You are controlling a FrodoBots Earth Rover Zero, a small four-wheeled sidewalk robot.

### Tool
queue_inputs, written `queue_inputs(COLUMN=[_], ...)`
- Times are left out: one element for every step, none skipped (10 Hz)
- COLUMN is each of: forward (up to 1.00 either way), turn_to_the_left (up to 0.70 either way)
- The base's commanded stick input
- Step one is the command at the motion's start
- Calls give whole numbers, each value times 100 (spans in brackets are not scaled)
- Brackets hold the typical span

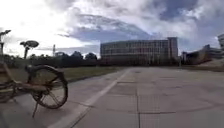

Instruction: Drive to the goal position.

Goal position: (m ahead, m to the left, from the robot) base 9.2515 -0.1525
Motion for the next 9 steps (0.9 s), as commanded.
queue_inputs(forward=[70,70,70,70,70,70,70,70,70], turn_to_the_left=[0,0,0,0,0,0,0,0,0])
